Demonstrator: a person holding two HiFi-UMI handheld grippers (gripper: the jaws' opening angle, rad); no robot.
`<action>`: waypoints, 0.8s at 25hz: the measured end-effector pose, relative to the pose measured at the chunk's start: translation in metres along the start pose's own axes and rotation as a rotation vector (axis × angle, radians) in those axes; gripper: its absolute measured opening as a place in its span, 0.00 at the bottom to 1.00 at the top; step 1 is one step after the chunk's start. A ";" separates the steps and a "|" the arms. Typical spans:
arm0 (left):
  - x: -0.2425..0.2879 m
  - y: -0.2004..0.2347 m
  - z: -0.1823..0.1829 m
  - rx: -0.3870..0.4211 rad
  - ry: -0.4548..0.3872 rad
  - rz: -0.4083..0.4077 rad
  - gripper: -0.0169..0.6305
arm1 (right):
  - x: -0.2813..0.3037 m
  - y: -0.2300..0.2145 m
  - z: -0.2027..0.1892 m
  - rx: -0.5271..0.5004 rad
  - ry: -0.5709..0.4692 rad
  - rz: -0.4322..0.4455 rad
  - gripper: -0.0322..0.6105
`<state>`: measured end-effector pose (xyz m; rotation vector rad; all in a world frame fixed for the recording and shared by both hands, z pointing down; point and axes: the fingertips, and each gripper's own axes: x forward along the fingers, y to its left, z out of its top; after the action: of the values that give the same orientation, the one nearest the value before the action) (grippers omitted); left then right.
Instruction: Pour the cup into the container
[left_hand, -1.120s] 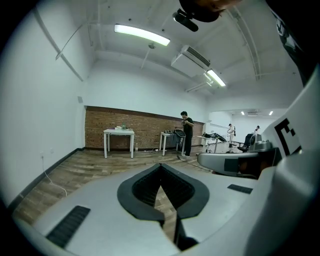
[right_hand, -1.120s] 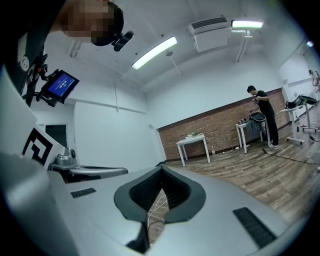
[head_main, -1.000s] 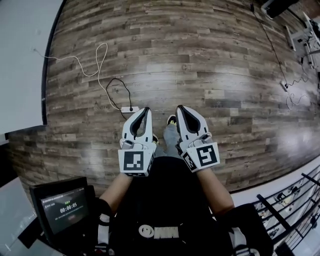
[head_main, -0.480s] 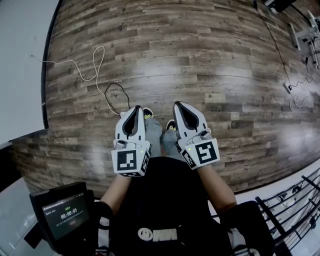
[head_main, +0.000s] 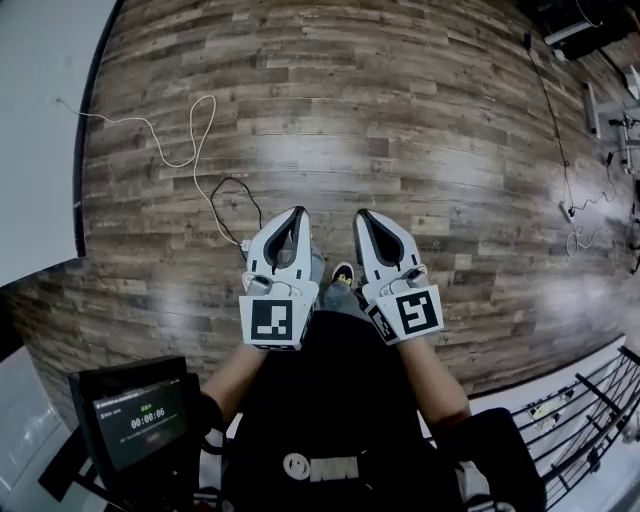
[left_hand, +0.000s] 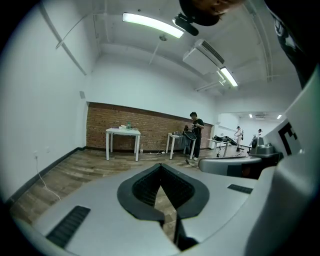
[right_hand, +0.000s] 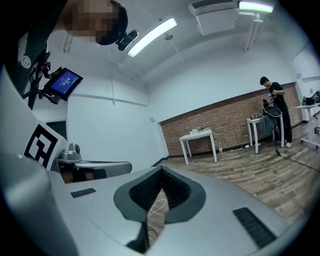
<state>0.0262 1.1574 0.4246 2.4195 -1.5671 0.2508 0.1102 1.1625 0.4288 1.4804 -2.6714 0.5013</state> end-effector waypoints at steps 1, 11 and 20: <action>0.001 -0.004 0.001 0.010 -0.001 -0.009 0.03 | 0.001 -0.001 0.001 -0.008 0.000 0.002 0.05; 0.057 0.095 0.021 -0.095 0.017 -0.004 0.03 | 0.113 0.009 0.019 -0.027 0.041 -0.007 0.05; 0.108 0.106 0.031 -0.066 0.034 0.012 0.03 | 0.135 -0.047 0.035 -0.015 0.018 -0.043 0.05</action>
<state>-0.0261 1.0131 0.4369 2.3442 -1.5505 0.2377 0.0804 1.0184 0.4346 1.5176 -2.6180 0.4884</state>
